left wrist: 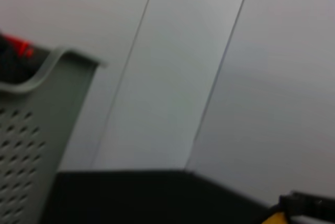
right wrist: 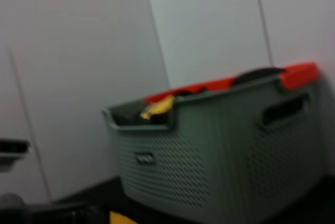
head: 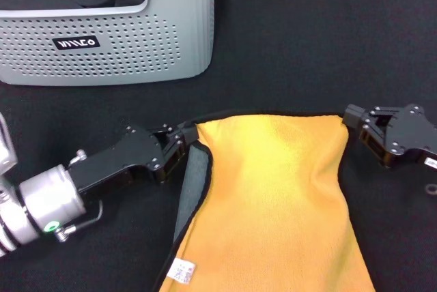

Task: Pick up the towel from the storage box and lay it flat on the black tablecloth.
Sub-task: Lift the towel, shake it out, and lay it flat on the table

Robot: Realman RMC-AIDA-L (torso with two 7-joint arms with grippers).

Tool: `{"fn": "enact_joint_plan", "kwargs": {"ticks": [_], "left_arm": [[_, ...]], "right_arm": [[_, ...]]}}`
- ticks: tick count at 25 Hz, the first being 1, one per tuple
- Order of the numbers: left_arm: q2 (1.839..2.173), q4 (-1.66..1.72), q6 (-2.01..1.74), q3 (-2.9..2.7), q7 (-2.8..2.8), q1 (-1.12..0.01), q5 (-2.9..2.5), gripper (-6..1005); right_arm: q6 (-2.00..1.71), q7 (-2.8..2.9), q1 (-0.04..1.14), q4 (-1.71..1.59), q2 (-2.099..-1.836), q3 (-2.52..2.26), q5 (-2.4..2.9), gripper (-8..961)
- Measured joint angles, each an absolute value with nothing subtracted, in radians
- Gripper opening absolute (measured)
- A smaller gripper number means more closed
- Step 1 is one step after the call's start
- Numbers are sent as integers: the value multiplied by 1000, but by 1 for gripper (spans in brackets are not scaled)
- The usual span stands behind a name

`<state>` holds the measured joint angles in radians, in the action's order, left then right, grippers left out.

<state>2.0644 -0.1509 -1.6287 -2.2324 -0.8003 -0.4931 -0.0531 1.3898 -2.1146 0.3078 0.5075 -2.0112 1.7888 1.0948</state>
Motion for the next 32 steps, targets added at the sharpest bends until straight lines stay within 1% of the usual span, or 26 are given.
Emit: {"fn": "enact_joint_plan", "kwargs": {"ticks": [7,11,13,16,20,23,28,32], "left_arm": [[2051,-121,-1406,-2230,-732,-535,-54,27],[2028,-120,-1327,-2235,-731,-575,-64,41],[2024,-122,-1321,-2235,-729,-581,-65,48],[2002,-121,-1312,-2235,-727,-594,-66,59],[1984,-122,-1308,-2242,-716,-600,-68,72],[1980,-123,-1298,-2249,-692,-600,-68,83],[1988,-115,-1221,-2246,-674,-600,-61,100],[1997,-112,-1194,-2238,-657,-595,-20,114]], "right_arm": [[1225,-2177,380,465,-2015,1733,1023,1],[1141,-2188,417,456,-2016,1710,1008,1],[1107,-2190,431,455,-2016,1696,1002,1],[1065,-2191,449,454,-2018,1681,998,0],[1022,-2193,468,452,-2020,1661,993,0],[992,-2192,478,452,-2021,1651,990,0],[936,-2176,489,451,-2022,1631,961,0],[906,-2165,488,451,-2022,1623,939,56]]}}
